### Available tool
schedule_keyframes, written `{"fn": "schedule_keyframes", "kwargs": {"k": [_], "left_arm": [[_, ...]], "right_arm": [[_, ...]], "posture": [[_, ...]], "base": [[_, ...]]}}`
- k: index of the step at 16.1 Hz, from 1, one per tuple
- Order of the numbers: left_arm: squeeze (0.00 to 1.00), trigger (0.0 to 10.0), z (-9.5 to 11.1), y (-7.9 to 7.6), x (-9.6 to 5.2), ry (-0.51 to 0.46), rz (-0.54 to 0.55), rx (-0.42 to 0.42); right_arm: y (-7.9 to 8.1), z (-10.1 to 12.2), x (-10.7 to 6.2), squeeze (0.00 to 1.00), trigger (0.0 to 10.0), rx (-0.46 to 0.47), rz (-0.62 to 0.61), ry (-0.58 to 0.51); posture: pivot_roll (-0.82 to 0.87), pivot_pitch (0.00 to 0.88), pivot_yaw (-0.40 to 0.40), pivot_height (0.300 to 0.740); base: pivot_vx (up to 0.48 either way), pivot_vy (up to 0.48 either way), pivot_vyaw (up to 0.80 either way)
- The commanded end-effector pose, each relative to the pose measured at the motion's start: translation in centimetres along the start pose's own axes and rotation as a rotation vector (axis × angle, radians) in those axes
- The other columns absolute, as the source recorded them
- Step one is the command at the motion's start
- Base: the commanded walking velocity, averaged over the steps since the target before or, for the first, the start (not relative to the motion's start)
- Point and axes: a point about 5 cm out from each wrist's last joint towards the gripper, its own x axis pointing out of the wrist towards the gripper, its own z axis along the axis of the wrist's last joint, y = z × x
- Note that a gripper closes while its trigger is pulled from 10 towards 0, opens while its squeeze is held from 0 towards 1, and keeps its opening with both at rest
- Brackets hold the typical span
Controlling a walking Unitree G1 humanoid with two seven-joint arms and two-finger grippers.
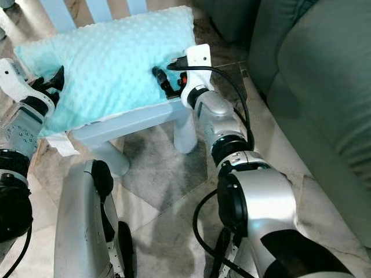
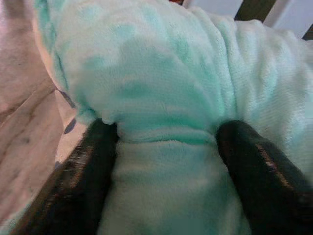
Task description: Move the pillow to the sofa
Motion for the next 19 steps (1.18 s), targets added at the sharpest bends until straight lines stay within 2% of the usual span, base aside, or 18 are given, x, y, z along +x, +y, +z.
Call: {"fn": "schedule_keyframes", "kwargs": {"k": [1, 6, 19], "left_arm": [[0.00, 0.0, -1.6, -0.2, -0.2, 0.065, -0.024, 0.009], [0.00, 0.0, -1.6, 0.2, -0.5, 0.056, -0.011, 0.009], [0.00, 0.0, -1.9, -0.5, -0.5, 0.021, -0.033, -0.013]], "right_arm": [[0.6, -1.2, 0.0, 0.00, 0.0, 0.035, 0.019, 0.048], [0.5, -2.0, -0.4, 0.00, 0.0, 0.019, 0.019, 0.075], [0.7, -3.4, -0.8, 0.00, 0.0, -0.012, 0.018, 0.124]], "posture": [[0.12, 0.382, 0.027, 0.322], [0.11, 0.382, 0.026, 0.322], [0.11, 0.384, 0.019, 0.322]], "base": [[0.000, 0.000, 0.00], [0.000, 0.000, 0.00], [0.000, 0.000, 0.00]]}}
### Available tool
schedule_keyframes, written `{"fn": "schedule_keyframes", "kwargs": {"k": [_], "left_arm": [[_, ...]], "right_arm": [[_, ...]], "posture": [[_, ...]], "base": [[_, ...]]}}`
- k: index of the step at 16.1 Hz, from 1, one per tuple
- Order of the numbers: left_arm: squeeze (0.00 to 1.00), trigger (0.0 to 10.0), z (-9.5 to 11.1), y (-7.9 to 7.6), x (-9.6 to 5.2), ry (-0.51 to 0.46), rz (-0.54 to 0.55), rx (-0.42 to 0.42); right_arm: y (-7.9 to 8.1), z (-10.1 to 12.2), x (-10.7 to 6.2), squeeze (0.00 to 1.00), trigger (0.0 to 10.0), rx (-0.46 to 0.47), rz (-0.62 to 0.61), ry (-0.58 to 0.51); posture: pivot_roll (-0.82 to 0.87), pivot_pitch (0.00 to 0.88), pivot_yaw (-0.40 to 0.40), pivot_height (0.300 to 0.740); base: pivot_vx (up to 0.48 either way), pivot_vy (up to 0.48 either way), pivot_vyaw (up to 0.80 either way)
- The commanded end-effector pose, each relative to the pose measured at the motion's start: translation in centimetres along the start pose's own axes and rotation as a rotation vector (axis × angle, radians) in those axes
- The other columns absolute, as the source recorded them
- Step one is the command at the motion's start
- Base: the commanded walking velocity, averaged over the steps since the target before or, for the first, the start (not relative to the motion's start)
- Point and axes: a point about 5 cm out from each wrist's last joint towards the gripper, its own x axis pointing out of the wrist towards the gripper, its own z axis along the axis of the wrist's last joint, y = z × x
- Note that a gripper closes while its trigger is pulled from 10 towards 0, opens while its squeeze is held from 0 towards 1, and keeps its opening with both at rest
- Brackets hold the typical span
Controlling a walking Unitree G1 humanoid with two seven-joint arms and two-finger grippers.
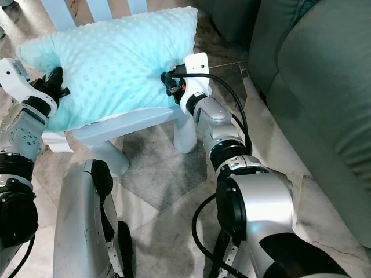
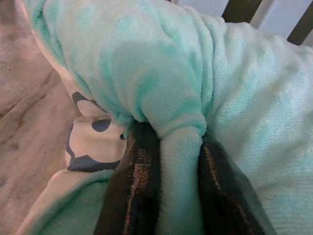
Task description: Move the pillow to the sofa
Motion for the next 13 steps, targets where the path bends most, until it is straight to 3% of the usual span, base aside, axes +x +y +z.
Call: {"fn": "schedule_keyframes", "kwargs": {"k": [1, 5, 7, 11, 13], "left_arm": [[0.00, 0.0, -1.7, 0.2, -0.4, 0.058, -0.005, -0.007], [0.00, 0.0, -5.1, -0.2, -2.2, 0.106, -0.043, 0.075], [0.00, 0.0, -6.3, 0.3, -4.2, 0.074, -0.026, 0.134], [0.00, 0.0, -5.6, -0.1, -4.9, 0.008, -0.046, 0.227], [0.00, 0.0, -4.8, -0.4, -4.9, -0.034, -0.038, 0.268]], "right_arm": [[0.5, -2.1, -0.4, 0.00, 0.0, 0.010, 0.016, 0.080], [0.2, -3.1, -0.9, 0.00, 0.0, 0.051, -0.022, 0.055], [0.3, -4.1, -1.8, 0.00, 0.0, 0.047, 0.002, 0.002], [-0.1, -2.5, -2.2, 0.00, 0.0, -0.001, 0.041, -0.133], [0.0, -1.4, -2.8, 0.00, 0.0, -0.070, 0.092, -0.214]], "posture": [[0.11, 0.384, 0.018, 0.322], [0.10, 0.384, 0.014, 0.322], [0.09, 0.388, 0.019, 0.322], [0.06, 0.344, 0.016, 0.322], [0.03, 0.283, 0.009, 0.322]], "base": [[0.000, 0.000, 0.00], [0.000, 0.000, 0.00], [0.000, 0.000, 0.00], [0.000, 0.000, 0.00], [0.000, 0.000, 0.00]]}}
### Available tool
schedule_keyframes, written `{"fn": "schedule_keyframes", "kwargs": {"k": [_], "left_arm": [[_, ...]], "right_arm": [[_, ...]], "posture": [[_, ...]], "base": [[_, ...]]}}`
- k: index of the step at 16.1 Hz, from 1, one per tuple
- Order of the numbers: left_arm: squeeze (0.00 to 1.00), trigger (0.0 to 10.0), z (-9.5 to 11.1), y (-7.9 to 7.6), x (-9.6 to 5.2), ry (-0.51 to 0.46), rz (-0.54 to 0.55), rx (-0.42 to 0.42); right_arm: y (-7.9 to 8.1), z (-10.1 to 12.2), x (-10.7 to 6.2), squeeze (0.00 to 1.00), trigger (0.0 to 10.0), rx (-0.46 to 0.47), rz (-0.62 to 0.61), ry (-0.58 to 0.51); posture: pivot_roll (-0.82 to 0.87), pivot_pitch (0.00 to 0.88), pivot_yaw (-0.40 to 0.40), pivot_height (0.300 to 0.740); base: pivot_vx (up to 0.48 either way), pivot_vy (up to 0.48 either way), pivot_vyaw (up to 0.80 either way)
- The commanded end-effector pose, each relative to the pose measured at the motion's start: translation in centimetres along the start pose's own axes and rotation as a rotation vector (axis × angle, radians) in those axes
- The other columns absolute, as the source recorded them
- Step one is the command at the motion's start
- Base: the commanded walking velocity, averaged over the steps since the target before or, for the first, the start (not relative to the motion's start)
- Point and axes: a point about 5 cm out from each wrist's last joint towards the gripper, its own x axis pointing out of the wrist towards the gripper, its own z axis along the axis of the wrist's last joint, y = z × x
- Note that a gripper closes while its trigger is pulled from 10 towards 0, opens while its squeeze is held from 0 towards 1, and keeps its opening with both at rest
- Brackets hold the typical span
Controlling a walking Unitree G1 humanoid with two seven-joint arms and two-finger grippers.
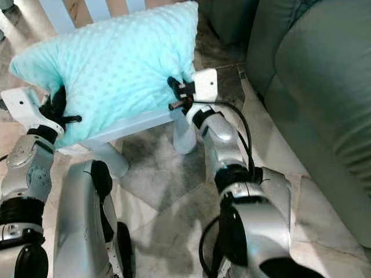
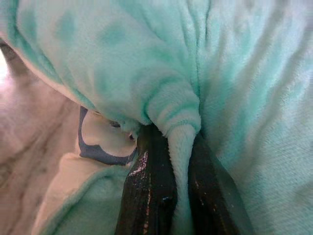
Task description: Move the pillow to the sofa
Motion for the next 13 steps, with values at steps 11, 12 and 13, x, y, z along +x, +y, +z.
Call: {"fn": "schedule_keyframes", "kwargs": {"k": [11, 12, 13], "left_arm": [[0.00, 0.0, -4.7, -4.5, -4.8, 0.103, -0.075, 0.009], [0.00, 0.0, -5.2, -4.7, -4.9, 0.129, -0.086, -0.016], [0.00, 0.0, -5.4, -5.1, -5.1, 0.147, -0.115, -0.022]], "right_arm": [[0.3, 1.3, -7.7, 0.00, 0.0, -0.169, -0.186, -0.087], [0.3, 1.2, -8.7, 0.00, 0.0, -0.158, -0.244, -0.067], [0.3, 1.1, -9.8, 0.00, 0.0, -0.158, -0.285, -0.047]], "posture": [[-0.11, 0.000, 0.016, 0.322], [-0.13, 0.000, 0.020, 0.322], [-0.15, 0.000, 0.028, 0.322]], "base": [[0.000, 0.000, 0.00], [0.000, 0.000, 0.00], [0.000, 0.000, 0.00]]}}
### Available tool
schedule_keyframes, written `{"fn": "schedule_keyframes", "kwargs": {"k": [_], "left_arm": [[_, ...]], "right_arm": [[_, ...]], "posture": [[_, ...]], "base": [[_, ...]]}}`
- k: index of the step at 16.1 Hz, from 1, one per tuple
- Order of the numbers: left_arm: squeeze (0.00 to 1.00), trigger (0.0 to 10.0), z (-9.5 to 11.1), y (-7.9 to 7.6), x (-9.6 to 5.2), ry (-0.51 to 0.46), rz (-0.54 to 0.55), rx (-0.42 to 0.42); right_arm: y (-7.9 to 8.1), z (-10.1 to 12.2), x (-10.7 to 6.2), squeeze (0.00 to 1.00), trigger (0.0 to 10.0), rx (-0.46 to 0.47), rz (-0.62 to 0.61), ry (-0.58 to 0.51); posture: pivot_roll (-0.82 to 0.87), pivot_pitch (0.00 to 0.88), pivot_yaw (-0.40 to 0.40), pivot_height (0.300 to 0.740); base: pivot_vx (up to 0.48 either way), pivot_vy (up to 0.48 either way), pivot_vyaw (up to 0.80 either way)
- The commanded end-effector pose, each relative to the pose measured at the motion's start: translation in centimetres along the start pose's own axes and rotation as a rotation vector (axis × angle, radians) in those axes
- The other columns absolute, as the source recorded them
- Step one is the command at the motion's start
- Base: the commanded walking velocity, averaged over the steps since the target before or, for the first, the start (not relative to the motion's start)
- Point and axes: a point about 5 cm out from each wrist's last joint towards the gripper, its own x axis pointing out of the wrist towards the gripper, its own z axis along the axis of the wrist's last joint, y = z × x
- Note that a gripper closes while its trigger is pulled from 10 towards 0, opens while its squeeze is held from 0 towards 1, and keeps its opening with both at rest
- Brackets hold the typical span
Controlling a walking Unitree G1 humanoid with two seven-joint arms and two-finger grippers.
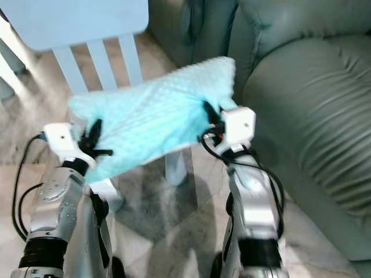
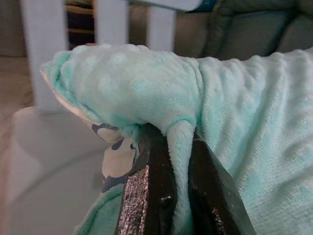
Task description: Move the pillow to the sofa
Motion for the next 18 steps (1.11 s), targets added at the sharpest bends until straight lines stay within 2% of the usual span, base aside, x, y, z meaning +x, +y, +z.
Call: {"fn": "schedule_keyframes", "kwargs": {"k": [1, 4, 6, 9, 11, 12, 13, 14, 18], "left_arm": [[0.00, 0.0, -0.4, -0.1, -0.4, 0.024, -0.018, 0.000], [0.00, 0.0, -1.1, -0.8, -1.2, 0.050, -0.011, 0.027], [0.00, 0.0, -1.5, -0.3, -2.5, 0.042, 0.053, 0.044], [0.00, 0.0, -2.8, 0.8, -4.5, 0.075, 0.158, 0.096], [0.00, 0.0, -3.5, 1.0, -5.3, 0.118, 0.136, 0.093], [0.00, 2.9, -3.5, 0.9, -5.4, 0.128, 0.117, 0.101], [0.00, 10.0, -3.4, 0.8, -5.2, 0.134, 0.116, 0.108], [0.00, 10.0, -3.4, 0.7, -5.1, 0.144, 0.104, 0.117], [0.00, 10.0, -3.8, 0.0, -4.6, 0.171, 0.076, 0.098]], "right_arm": [[-0.1, 0.6, -0.2, 0.00, 0.0, -0.004, -0.025, -0.009], [-1.7, 0.2, -2.7, 0.00, 0.0, -0.062, -0.095, 0.059], [-2.2, -0.3, -3.9, 0.00, 0.0, -0.057, -0.151, 0.118], [-2.0, -0.6, -4.9, 0.00, 0.0, -0.064, -0.168, 0.170], [-1.6, -0.5, -5.3, 0.00, 0.0, -0.049, -0.175, 0.177], [-1.4, -0.6, -5.5, 0.00, 0.0, -0.042, -0.166, 0.190], [-1.5, -0.9, -5.8, 0.00, 9.5, -0.034, -0.178, 0.223], [-1.4, -1.1, -5.8, 0.00, 10.0, -0.016, -0.170, 0.248], [-1.8, -0.3, -5.1, 0.00, 10.0, -0.037, -0.196, 0.217]], "posture": [[-0.15, 0.000, 0.031, 0.322], [-0.16, 0.000, 0.041, 0.322], [-0.15, 0.000, 0.039, 0.322], [-0.15, 0.000, 0.041, 0.322], [-0.14, 0.000, 0.042, 0.322], [-0.14, 0.000, 0.045, 0.322], [-0.14, 0.000, 0.052, 0.322], [-0.14, 0.000, 0.054, 0.322], [-0.15, 0.000, 0.063, 0.322]], "base": [[0.000, 0.000, 0.00], [0.000, 0.000, 0.00], [0.000, 0.000, 0.00], [0.000, 0.000, 0.00], [0.000, 0.000, 0.00], [0.000, 0.000, 0.00], [0.000, 0.000, 0.00], [0.000, 0.000, 0.00], [0.000, 0.000, 0.00]]}}
